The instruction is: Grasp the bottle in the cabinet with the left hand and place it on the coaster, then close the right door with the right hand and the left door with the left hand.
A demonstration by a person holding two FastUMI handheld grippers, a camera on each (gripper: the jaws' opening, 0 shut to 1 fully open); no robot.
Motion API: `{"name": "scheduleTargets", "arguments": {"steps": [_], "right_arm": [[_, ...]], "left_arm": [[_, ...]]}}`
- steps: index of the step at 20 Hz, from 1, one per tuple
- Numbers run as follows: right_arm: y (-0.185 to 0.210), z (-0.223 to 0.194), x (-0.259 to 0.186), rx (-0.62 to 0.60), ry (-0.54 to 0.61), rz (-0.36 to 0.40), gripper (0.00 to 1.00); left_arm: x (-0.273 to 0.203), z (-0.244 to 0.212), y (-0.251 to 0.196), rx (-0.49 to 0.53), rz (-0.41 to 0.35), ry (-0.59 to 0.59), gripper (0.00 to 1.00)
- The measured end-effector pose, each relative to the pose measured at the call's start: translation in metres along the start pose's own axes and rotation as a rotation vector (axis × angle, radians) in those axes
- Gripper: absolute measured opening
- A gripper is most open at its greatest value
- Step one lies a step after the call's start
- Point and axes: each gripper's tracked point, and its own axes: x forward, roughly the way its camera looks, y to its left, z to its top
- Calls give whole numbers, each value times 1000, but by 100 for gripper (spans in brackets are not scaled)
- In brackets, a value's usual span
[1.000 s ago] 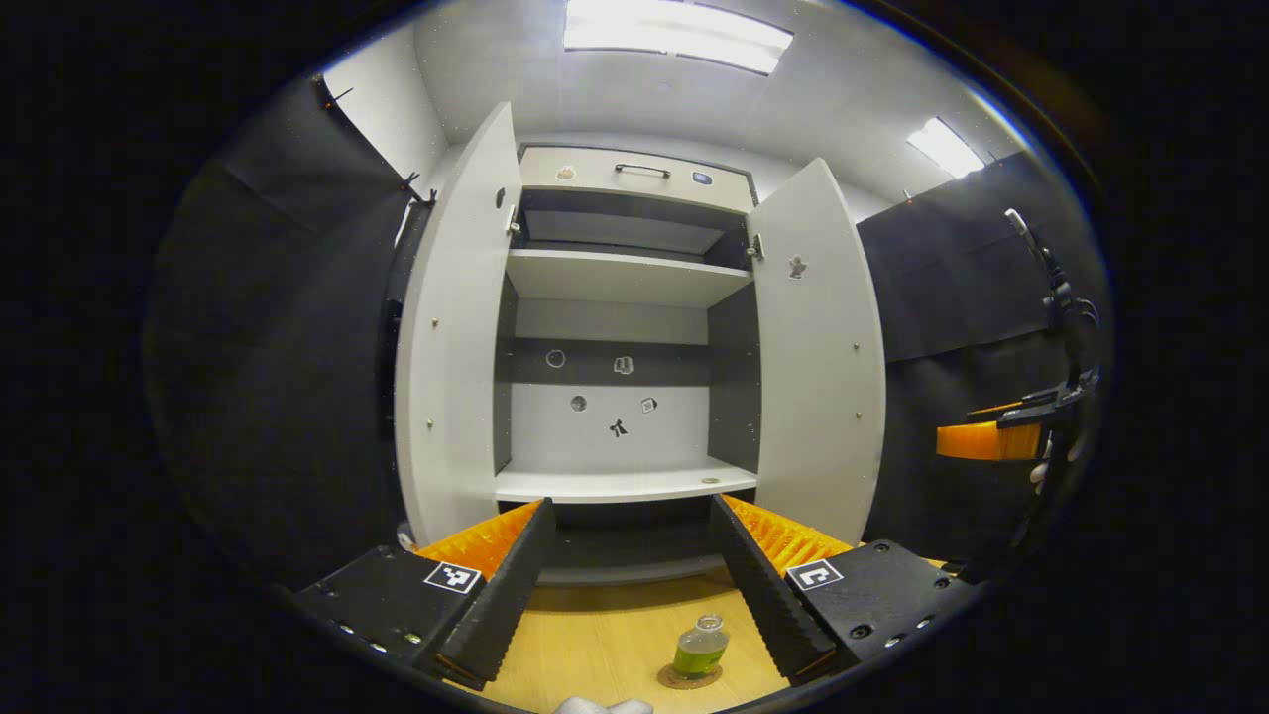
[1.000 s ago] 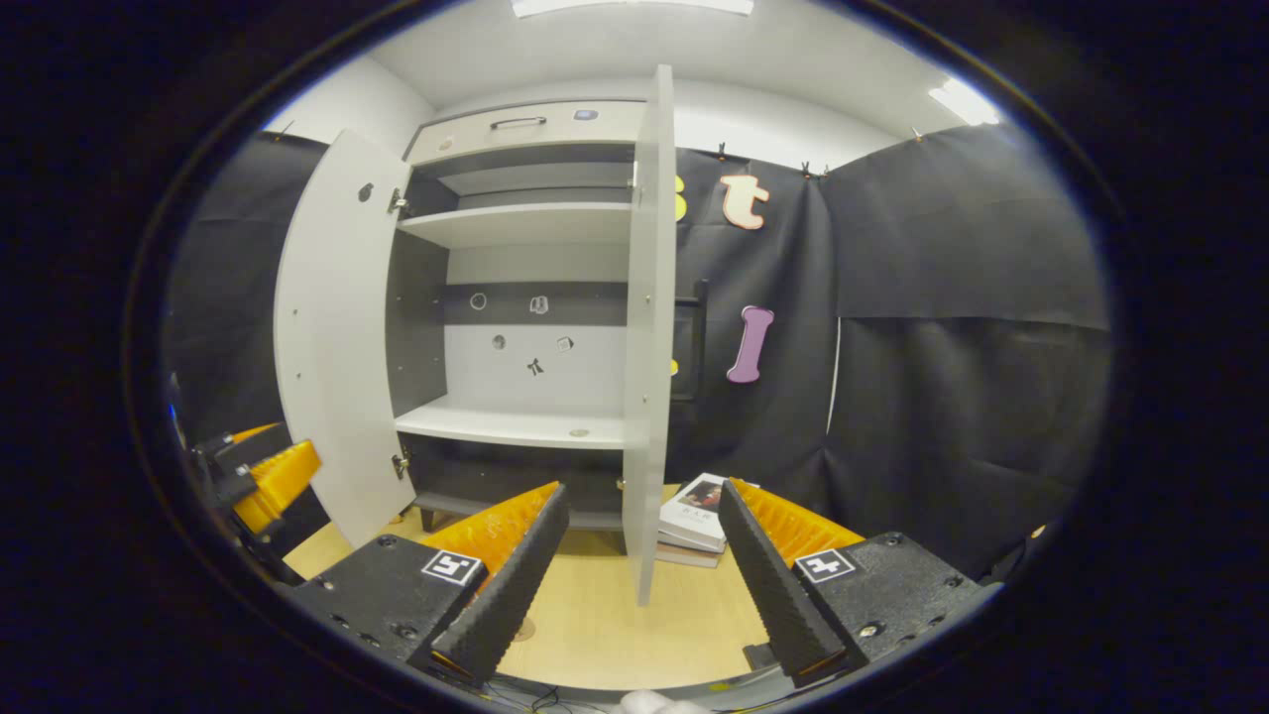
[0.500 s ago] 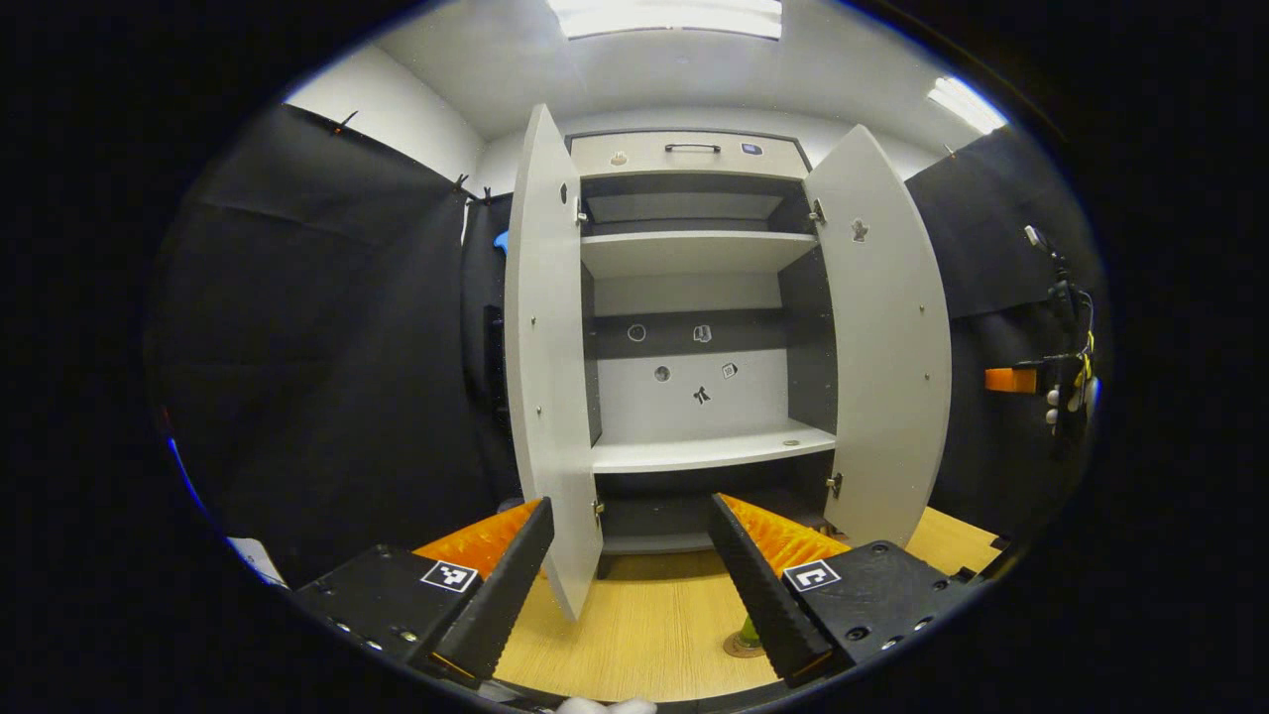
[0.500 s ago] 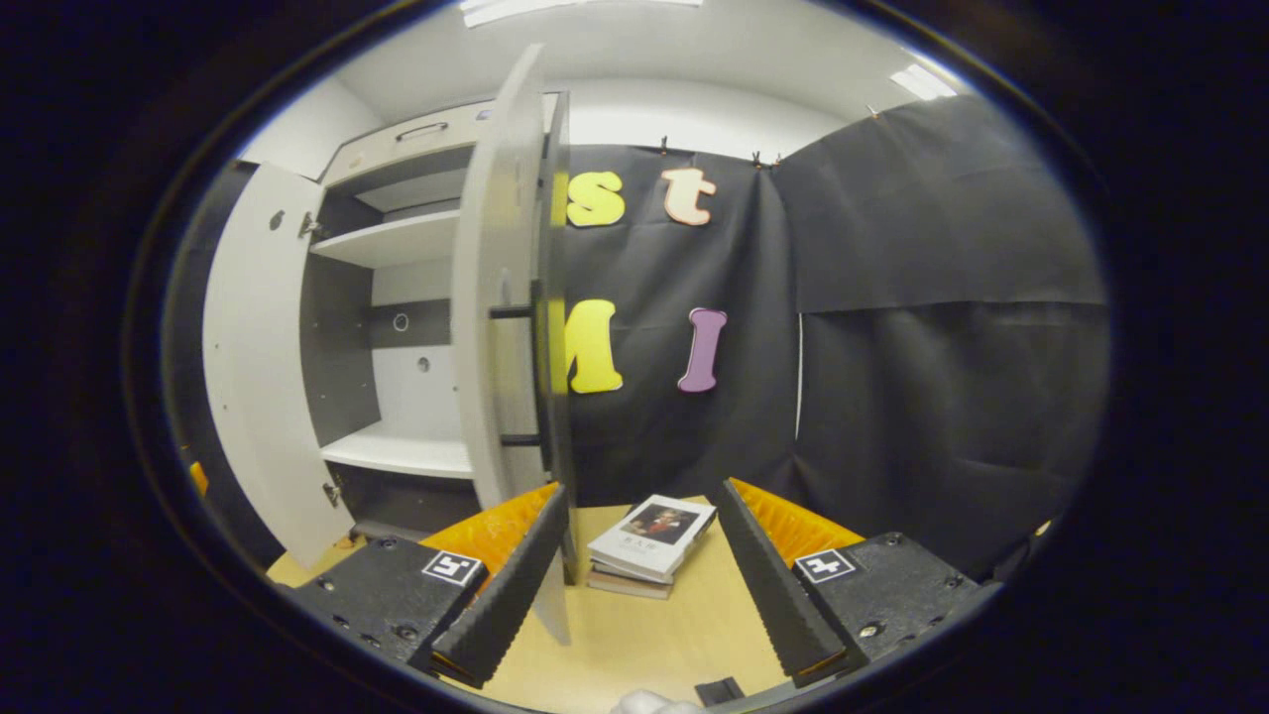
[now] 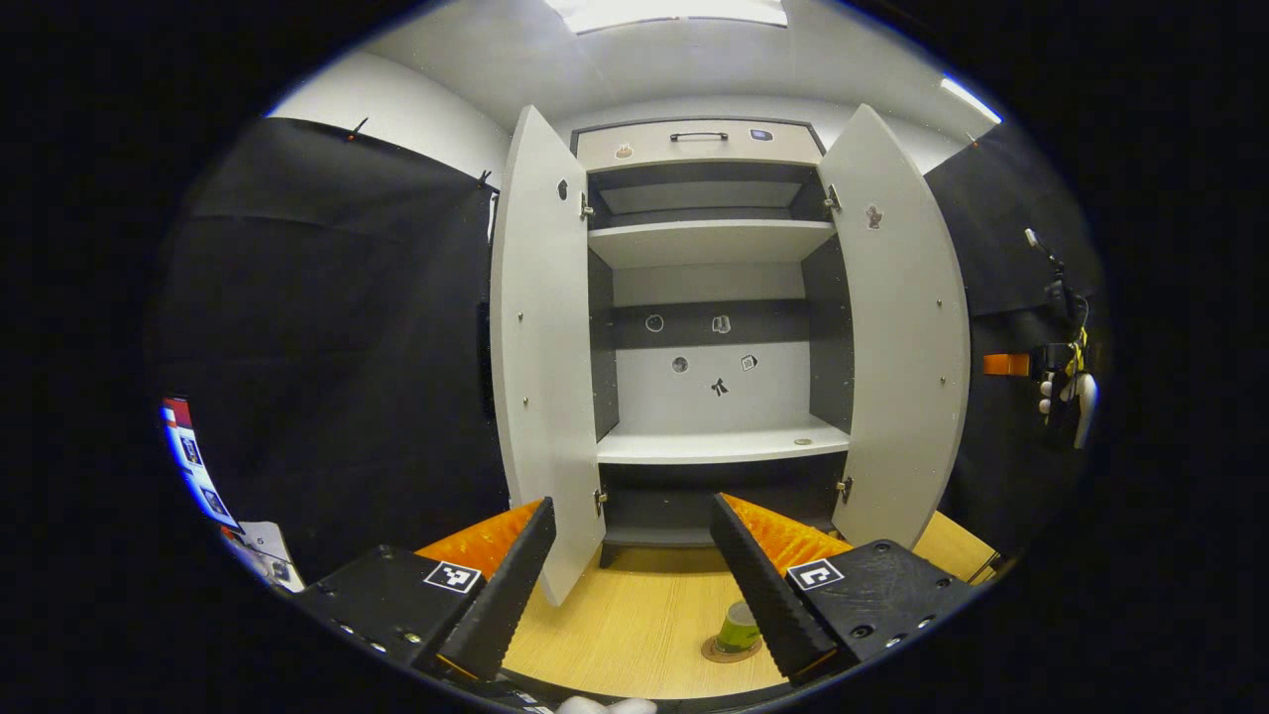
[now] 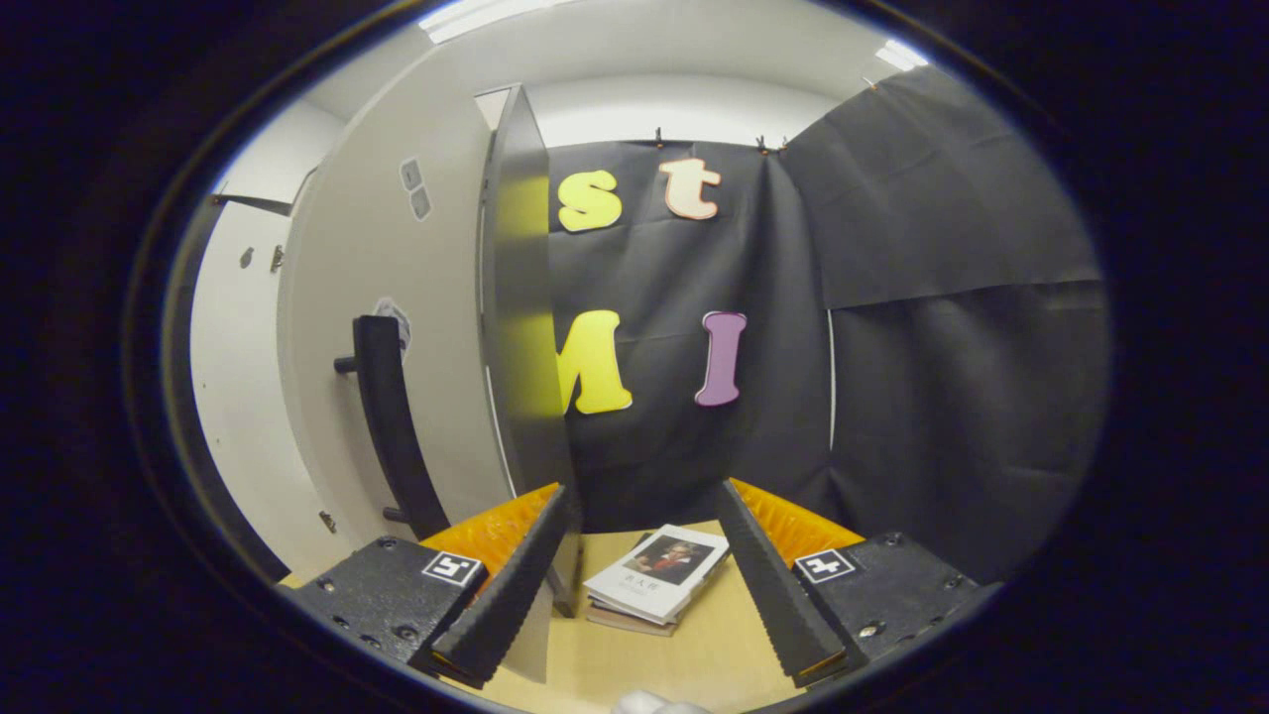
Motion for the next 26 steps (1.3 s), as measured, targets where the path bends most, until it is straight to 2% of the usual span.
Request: {"name": "scheduleTargets", "arguments": {"steps": [5,8,9,10,11,13,14,16,17,20,21,23,26], "right_arm": [[28,16,11,-1,-11,89,100],[52,22,3,-15,-10,126,100],[51,24,3,-42,-23,107,95],[49,25,1,-70,-38,94,96],[47,24,1,-94,-34,75,93],[48,25,-2,-110,-31,38,96],[51,26,-4,-109,-32,26,93],[64,23,-6,-89,-23,6,96],[72,21,-7,-85,-23,1,94],[94,18,-11,-89,-30,-13,96],[104,17,-12,-93,-34,-13,93],[123,11,-13,-94,-35,-17,96],[154,6,-9,-104,-45,0,94]], "left_arm": [[-3,1,-4,5,23,-5,96],[-1,-4,4,4,29,-2,96],[1,-5,8,1,29,-4,96],[2,-6,11,-3,23,-7,96],[5,-8,15,-5,18,-9,96],[10,-12,25,-15,5,-4,96],[13,-13,30,-21,-2,-5,96],[18,-15,41,-36,-13,-4,96],[21,-18,46,-40,-21,-3,96],[25,-22,63,-32,-35,-1,96],[25,-23,69,-32,-37,-2,96],[27,-26,80,-40,-41,-4,96],[28,-32,92,-57,-46,6,96]]}}
